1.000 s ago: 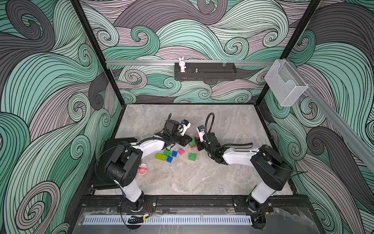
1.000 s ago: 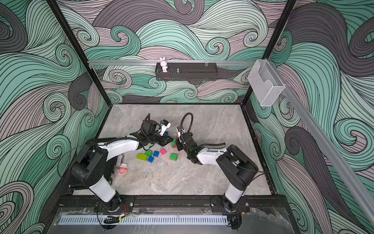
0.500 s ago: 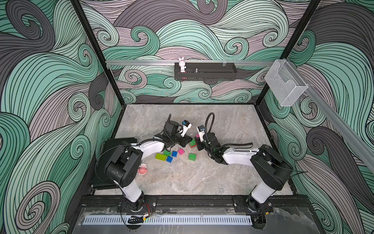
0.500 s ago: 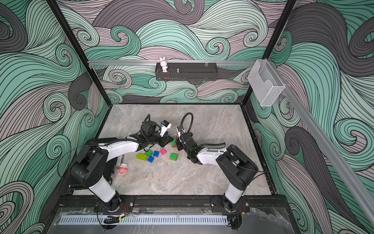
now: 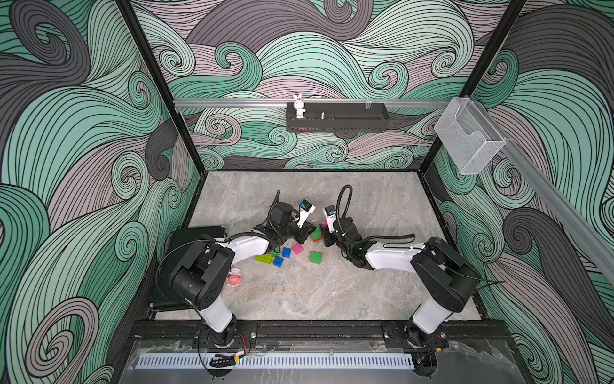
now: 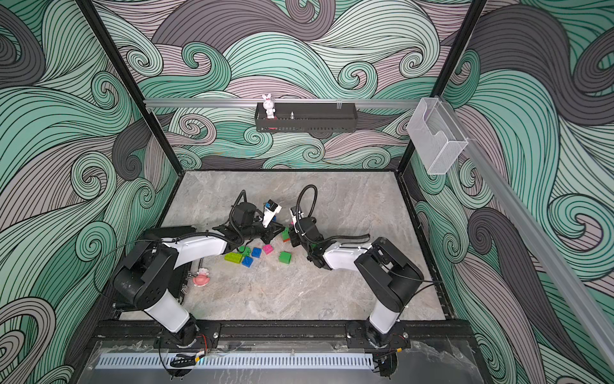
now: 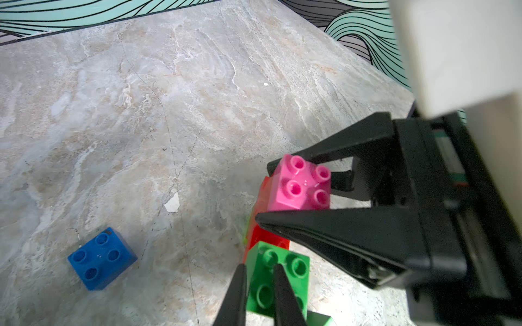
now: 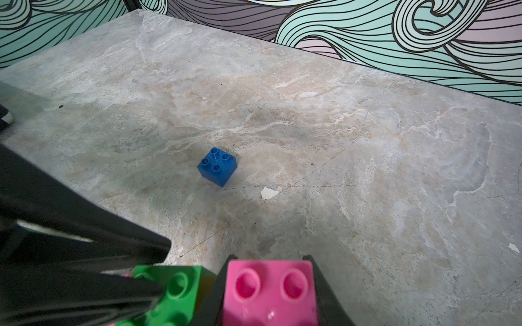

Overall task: Assemble the number 4 with lego
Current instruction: Assemble the lego brick with the lego brick.

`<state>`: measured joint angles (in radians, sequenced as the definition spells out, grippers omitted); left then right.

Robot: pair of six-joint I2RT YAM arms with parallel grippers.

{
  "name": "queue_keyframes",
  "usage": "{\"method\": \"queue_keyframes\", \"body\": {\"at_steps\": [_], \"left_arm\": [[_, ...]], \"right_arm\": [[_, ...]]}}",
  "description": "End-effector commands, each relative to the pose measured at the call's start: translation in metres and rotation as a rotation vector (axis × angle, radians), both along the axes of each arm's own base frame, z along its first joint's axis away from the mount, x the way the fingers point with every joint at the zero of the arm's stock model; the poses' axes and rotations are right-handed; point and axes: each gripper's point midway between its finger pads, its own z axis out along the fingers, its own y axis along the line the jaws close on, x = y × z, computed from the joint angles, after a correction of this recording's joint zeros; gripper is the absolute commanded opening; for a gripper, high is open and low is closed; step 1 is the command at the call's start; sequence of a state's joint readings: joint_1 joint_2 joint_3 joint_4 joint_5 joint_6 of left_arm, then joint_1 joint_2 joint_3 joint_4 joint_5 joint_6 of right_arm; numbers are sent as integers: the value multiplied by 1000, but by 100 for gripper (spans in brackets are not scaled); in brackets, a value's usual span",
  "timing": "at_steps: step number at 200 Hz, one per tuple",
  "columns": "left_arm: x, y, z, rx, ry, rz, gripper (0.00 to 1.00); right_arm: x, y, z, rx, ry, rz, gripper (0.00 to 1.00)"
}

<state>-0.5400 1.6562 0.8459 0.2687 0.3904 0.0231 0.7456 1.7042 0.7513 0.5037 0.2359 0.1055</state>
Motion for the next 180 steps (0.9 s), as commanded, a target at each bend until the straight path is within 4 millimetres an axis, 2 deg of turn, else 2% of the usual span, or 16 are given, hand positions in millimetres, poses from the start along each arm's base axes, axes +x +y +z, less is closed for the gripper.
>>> {"method": "queue_keyframes", "body": {"at_steps": [1, 25, 36, 62, 81, 92, 104, 144, 180], "left_arm": [[-35, 25, -76, 200, 184, 13, 16], [-36, 27, -76, 204, 175, 15, 17], [-35, 25, -70, 192, 174, 13, 20], [-28, 17, -30, 126, 134, 13, 33], [-20, 19, -1, 88, 56, 31, 47], [-19, 21, 8, 74, 21, 23, 55], [-24, 19, 13, 59, -20, -26, 58], [-51, 9, 1, 0, -90, -168, 57], [-48, 8, -23, 47, -145, -195, 53]], "right_arm": [[-58, -47, -109, -271, 342, 14, 0], [-59, -48, -109, -272, 343, 14, 0], [-59, -48, -109, -272, 342, 14, 0], [-59, -47, -108, -269, 339, 16, 0], [-59, -47, -108, -271, 340, 20, 0], [-60, -46, -109, -271, 340, 27, 0], [-61, -45, -109, -273, 338, 48, 0], [-66, -42, -110, -252, 355, 105, 0], [-68, -40, -111, -245, 364, 124, 0]]}}
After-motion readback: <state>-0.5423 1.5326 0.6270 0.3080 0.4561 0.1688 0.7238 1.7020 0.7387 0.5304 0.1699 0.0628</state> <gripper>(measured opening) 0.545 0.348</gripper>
